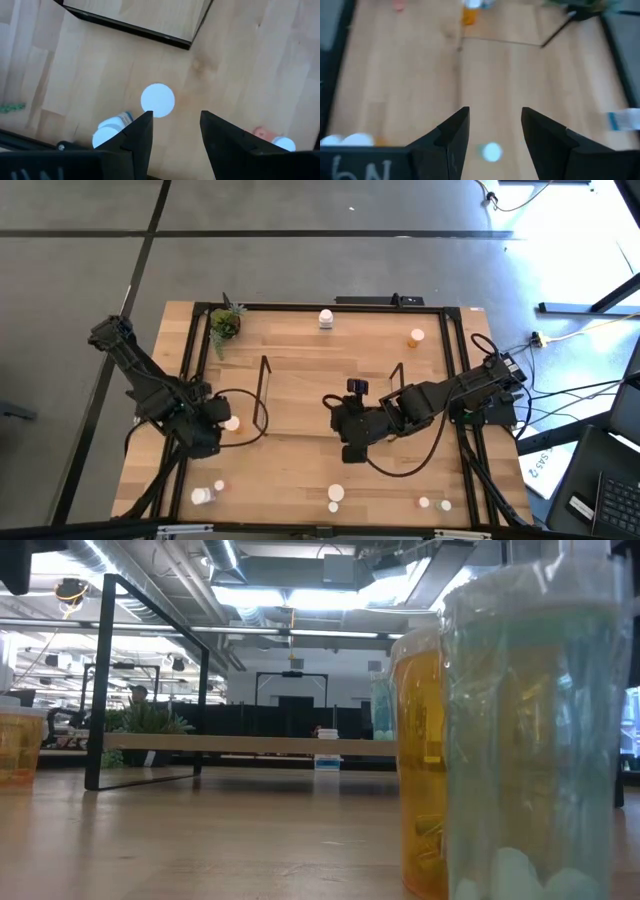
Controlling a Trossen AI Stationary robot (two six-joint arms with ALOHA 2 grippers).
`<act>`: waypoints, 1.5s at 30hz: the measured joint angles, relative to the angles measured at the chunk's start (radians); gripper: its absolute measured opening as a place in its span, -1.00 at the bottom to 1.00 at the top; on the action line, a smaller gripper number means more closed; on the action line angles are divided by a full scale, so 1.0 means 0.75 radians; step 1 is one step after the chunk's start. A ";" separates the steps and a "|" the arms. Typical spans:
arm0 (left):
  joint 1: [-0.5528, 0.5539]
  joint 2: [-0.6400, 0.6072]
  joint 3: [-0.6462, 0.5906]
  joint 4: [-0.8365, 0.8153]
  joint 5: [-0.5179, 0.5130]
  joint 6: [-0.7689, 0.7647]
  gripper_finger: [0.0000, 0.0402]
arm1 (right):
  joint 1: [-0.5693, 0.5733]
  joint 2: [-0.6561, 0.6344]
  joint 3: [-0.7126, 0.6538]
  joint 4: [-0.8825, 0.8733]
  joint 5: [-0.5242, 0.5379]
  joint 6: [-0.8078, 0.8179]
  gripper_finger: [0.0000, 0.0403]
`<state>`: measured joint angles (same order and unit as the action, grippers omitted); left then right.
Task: Pick and place medicine bottles onto shelf by color
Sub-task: Put the middle orange pill bottle on the shelf
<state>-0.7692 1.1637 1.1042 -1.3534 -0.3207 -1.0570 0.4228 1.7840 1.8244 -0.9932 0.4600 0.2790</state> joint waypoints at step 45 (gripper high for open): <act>0.164 -0.356 -0.353 0.301 0.106 0.232 -0.23 | -0.003 0.001 -0.001 0.009 0.235 -0.035 -0.10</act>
<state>-0.6464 0.8967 0.8394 -1.1278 -0.2409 -0.8833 0.4208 1.7844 1.8240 -0.9863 0.6365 0.2531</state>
